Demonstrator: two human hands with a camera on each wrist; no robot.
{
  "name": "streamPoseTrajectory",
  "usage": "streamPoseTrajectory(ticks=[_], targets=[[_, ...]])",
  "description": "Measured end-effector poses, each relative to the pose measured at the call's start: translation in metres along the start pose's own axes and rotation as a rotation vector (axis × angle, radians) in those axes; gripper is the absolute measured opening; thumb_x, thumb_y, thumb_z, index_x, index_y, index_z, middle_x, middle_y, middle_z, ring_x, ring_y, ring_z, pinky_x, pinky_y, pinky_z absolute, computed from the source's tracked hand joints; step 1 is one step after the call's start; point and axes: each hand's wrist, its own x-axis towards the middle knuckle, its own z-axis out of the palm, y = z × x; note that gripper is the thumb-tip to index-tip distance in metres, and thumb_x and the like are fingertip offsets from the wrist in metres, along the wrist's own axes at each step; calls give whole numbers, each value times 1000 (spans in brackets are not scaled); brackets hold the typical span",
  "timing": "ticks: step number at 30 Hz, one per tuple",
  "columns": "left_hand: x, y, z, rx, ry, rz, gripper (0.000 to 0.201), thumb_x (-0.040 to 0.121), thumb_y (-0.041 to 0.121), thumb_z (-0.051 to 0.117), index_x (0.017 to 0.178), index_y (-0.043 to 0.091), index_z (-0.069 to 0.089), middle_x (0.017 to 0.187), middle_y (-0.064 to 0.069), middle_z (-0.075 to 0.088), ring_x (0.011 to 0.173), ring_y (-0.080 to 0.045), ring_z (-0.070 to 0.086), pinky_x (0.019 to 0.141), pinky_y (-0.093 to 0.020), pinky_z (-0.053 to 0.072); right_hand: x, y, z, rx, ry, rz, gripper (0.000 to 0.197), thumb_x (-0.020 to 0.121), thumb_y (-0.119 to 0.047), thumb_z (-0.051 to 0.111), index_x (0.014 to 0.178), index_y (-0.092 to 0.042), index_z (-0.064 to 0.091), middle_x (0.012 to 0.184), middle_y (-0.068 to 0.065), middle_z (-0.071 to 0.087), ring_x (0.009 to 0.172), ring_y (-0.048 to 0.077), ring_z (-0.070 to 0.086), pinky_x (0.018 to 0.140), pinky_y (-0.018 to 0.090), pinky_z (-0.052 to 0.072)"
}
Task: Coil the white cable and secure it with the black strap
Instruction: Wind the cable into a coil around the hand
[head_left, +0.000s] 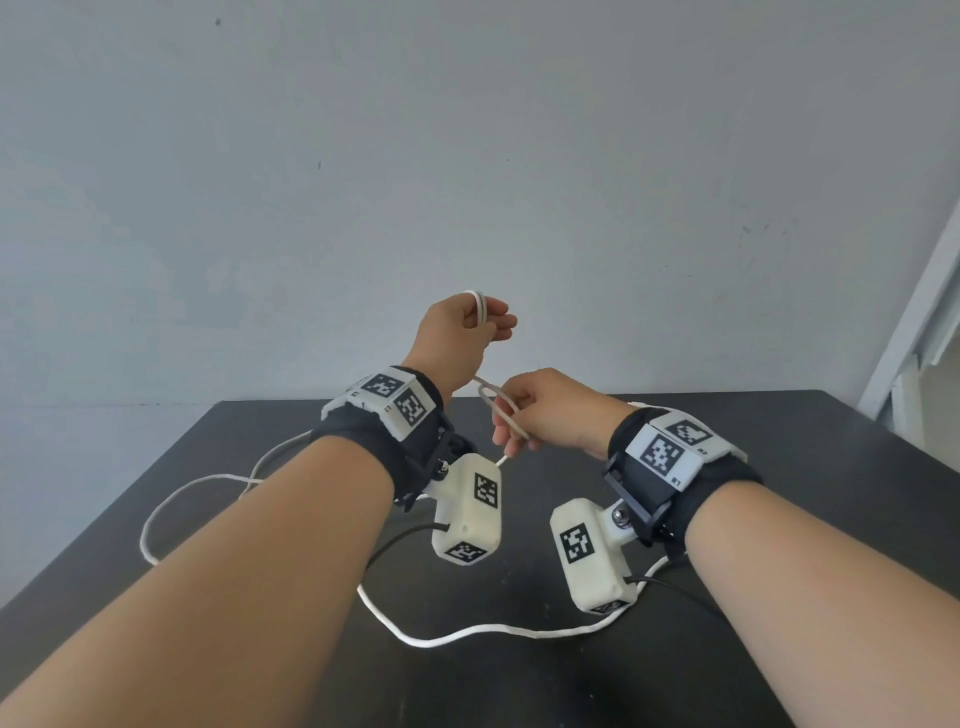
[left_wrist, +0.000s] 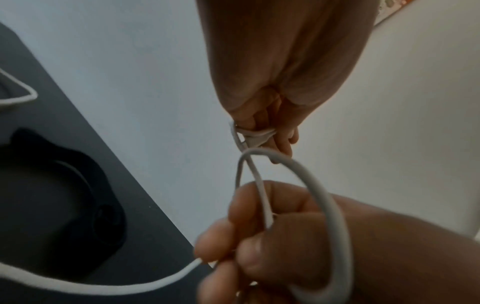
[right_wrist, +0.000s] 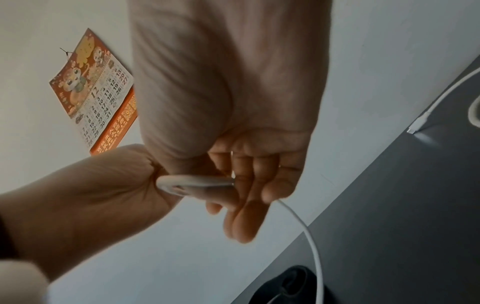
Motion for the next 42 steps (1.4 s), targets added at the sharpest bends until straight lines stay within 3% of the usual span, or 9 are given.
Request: streamPoseTrajectory(ticks=[4, 10, 17, 22, 26, 30, 32, 37, 42], targets=[[1, -7, -1, 143, -8, -27, 27, 92, -5, 38, 108, 1, 59, 102, -10, 70, 89, -17, 67, 56, -8, 47, 0, 5, 0, 117, 46, 1, 17, 91, 0, 48, 87, -9, 62, 75, 6, 68, 60, 15, 66, 62, 22, 51], [0, -15, -1, 340, -73, -114, 21, 91, 0, 38, 101, 5, 56, 89, -6, 72, 78, -17, 67, 72, -27, 52, 1, 9, -4, 186, 185, 14, 14, 96, -13, 53, 83, -11, 58, 69, 9, 66, 52, 17, 63, 51, 24, 52], [-5, -10, 4, 517, -313, -122, 18, 87, 1, 41, 85, 10, 57, 69, 0, 67, 66, -12, 63, 64, -23, 48, 6, 10, -10, -3, 535, -53, 8, 84, -19, 67, 86, -12, 64, 74, 5, 62, 65, 28, 67, 70, 39, 57], [-7, -8, 1, 437, -381, -167, 10, 92, 12, 50, 87, 8, 57, 67, -2, 57, 61, -14, 50, 60, -25, 39, 6, 10, -12, 0, 614, -128, 13, 79, -16, 70, 87, -13, 60, 68, 4, 58, 65, 21, 67, 61, 29, 51], [-6, -10, 0, 434, -349, -137, 17, 94, 18, 48, 79, 11, 55, 65, 1, 51, 58, -13, 46, 55, -22, 36, 3, 8, -14, 527, 414, -15, 26, 86, -10, 66, 108, -7, 54, 77, 10, 62, 53, 14, 67, 50, 22, 53], [-2, -14, -3, 405, -241, -132, 31, 95, 18, 45, 64, 17, 43, 63, 1, 47, 56, -13, 41, 54, -25, 33, -2, 7, -17, 847, 76, -35, 11, 91, -5, 59, 101, -3, 59, 72, 10, 69, 82, 31, 69, 89, 40, 55], [-2, -15, -3, 336, -228, -163, 31, 96, 17, 44, 65, 16, 41, 60, 0, 45, 52, -14, 39, 52, -24, 32, -3, 5, -16, 873, 59, -50, 9, 94, -6, 54, 90, -5, 63, 64, 6, 64, 83, 34, 67, 93, 42, 52], [-6, -11, -5, 41, -303, -284, 28, 98, 25, 45, 77, 9, 51, 53, 0, 43, 43, -14, 41, 53, -26, 37, 5, 3, -16, 612, 405, -23, 28, 100, -22, 39, 85, -13, 61, 54, -2, 31, 45, 13, 36, 51, 25, 40], [-10, -1, -8, -65, -509, -345, 34, 101, 28, 38, 74, 11, 49, 46, 6, 34, 41, -10, 33, 48, -22, 35, 10, 7, -16, 460, 592, -78, 23, 95, -26, 52, 79, -17, 66, 50, -5, 32, 44, 11, 29, 44, 22, 28]])
